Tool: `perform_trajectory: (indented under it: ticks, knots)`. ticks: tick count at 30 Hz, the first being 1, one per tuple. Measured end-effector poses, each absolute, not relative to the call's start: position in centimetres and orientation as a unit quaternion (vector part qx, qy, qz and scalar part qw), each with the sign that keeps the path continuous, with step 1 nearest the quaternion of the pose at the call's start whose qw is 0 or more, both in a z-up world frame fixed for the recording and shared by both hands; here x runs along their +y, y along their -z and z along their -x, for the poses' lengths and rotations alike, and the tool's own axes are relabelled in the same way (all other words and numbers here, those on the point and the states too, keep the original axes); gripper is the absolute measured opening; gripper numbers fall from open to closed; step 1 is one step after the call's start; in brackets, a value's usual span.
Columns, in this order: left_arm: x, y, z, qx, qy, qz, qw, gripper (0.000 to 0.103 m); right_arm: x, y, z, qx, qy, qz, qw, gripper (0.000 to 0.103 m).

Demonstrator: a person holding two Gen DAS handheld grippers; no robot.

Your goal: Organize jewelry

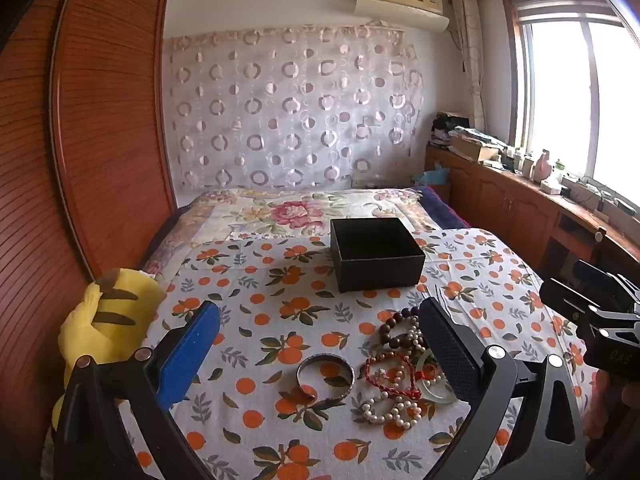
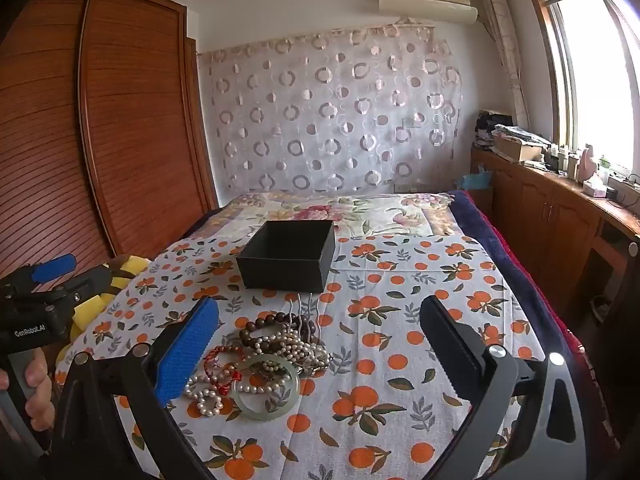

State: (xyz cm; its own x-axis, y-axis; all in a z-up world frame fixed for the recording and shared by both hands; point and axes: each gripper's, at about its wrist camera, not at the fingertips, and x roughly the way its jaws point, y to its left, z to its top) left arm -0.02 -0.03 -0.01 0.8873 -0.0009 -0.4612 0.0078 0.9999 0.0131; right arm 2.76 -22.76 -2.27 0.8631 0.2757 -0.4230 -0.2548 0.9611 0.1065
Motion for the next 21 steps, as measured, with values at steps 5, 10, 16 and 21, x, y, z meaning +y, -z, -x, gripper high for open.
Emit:
perform_trajectory:
  ticks: [5, 10, 16, 21]
  knots:
    - [-0.01, 0.01, -0.01, 0.239, 0.001, -0.006, 0.971, 0.096, -22.73, 2.27, -2.77, 0.223, -0.137, -0.023, 0.965, 0.101]
    - [-0.04, 0.01, -0.01, 0.239, 0.001, -0.007, 0.971, 0.096, -22.83, 2.22, -2.70, 0.222, -0.137, -0.026, 0.965, 0.101]
    - [-0.02, 0.03, -0.03, 0.240, 0.001, -0.007, 0.971, 0.096, -22.85, 2.30, -2.58, 0.220, -0.137, -0.027, 0.965, 0.101]
    - [-0.03, 0.05, -0.05, 0.239, 0.000, -0.007, 0.971, 0.096, -22.91, 2.22, -2.62, 0.219, -0.136, -0.027, 0.966, 0.101]
